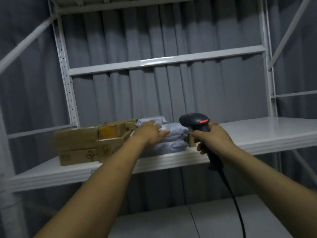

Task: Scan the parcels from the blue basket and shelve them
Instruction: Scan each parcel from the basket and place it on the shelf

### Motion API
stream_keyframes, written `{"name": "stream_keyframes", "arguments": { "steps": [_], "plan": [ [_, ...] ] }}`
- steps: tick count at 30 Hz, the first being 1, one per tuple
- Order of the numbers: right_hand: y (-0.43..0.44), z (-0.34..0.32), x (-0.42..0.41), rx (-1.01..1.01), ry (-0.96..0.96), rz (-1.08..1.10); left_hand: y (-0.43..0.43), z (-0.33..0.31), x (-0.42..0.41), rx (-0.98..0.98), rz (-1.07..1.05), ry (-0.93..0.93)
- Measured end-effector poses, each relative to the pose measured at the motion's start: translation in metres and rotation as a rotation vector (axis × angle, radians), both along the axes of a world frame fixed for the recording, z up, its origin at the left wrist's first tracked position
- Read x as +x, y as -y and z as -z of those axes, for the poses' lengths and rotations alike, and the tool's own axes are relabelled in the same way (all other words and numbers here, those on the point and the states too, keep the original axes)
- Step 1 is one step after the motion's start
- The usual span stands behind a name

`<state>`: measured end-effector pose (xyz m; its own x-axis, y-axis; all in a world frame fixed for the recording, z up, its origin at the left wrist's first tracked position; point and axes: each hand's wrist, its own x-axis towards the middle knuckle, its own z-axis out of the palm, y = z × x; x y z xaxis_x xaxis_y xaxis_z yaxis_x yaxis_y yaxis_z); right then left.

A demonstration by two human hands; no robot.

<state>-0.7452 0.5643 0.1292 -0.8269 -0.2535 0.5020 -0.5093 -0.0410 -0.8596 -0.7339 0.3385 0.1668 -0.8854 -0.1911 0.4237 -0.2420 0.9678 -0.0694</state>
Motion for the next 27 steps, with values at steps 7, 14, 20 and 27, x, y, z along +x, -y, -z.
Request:
{"name": "stream_keyframes", "arguments": {
  "steps": [7, 14, 20, 27],
  "plan": [
    [-0.039, 0.061, 0.087, 0.184, 0.037, 0.023, -0.039, 0.095, 0.090, -0.030, 0.113, -0.015],
    [-0.072, 0.182, 0.141, 0.284, 0.248, -0.051, -0.080, 0.240, 0.160, 0.093, 0.143, 0.107],
    [-0.083, 0.307, 0.140, 0.488, 0.400, -0.049, -0.096, 0.380, 0.183, 0.192, 0.097, 0.400],
    [-0.083, 0.374, 0.109, 0.656, 0.393, -0.056, -0.105, 0.479, 0.164, 0.278, 0.020, 0.696]
  ]
}}
